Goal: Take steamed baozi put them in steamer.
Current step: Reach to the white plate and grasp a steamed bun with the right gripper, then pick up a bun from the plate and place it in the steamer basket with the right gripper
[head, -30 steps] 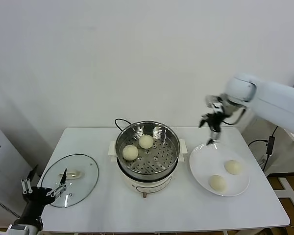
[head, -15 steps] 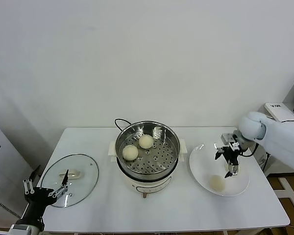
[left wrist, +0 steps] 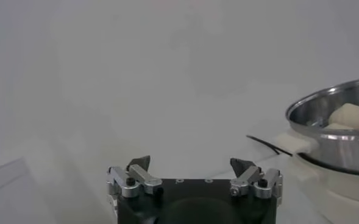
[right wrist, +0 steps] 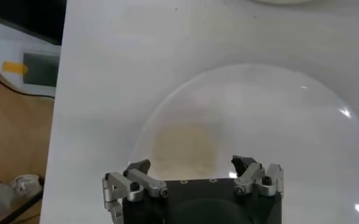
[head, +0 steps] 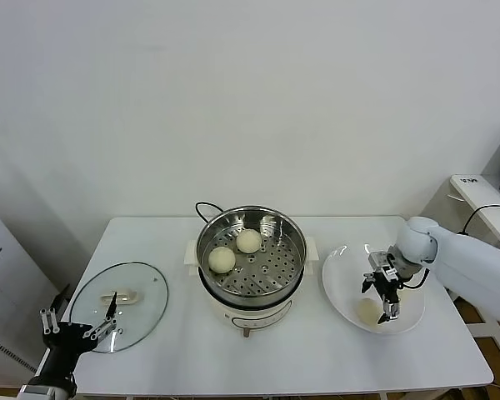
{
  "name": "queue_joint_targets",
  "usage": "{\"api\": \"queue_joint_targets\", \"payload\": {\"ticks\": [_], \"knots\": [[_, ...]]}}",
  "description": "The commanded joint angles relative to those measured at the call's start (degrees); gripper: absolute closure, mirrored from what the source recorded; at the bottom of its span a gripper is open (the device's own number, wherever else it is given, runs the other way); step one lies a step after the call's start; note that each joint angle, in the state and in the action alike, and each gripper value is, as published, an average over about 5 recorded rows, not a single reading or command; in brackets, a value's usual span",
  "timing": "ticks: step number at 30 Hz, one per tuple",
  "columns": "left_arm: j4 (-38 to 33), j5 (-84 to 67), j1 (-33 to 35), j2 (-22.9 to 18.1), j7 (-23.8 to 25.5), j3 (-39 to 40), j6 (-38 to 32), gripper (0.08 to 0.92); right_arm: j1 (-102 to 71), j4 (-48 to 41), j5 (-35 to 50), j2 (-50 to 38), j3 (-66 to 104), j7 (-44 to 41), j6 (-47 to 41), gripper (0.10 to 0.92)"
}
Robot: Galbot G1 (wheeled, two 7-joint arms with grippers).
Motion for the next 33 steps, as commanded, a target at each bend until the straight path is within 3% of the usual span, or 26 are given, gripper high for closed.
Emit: {"api": "queue_joint_targets", "payload": {"ticks": [1,9,14,26,33], "knots": [[0.0,0.2,0.1,-0.1,0.0,0.0,-0.1,0.177,-4.1,-1.0,-3.0,1.3,2.4,0.5,0.6,0.223],[0.0,0.2,0.1,0.1,0.0,-0.2,-0.1,0.177,0.1,-0.5,-3.0,0.0,0.2,0.0,0.7,0.444],[0.0,0.1,-0.3,0.4,0.0,-0.3,0.0,0.177,9.5,-0.7,1.7,0.0,-6.0,-0.8,1.0,0.571],[0.0,-1.2,-0.4,0.8,0.0,-1.8,-0.2,0.177,44.5,-3.4,19.6,16.0,-21.1,-4.1,6.8,0.601],[0.0,-1.6,-0.6,0.4,-0.1,-2.2,-0.3,0.177,46.7,8.5,10.9,24.4,-19.9,-4.5,15.5,0.598]]}}
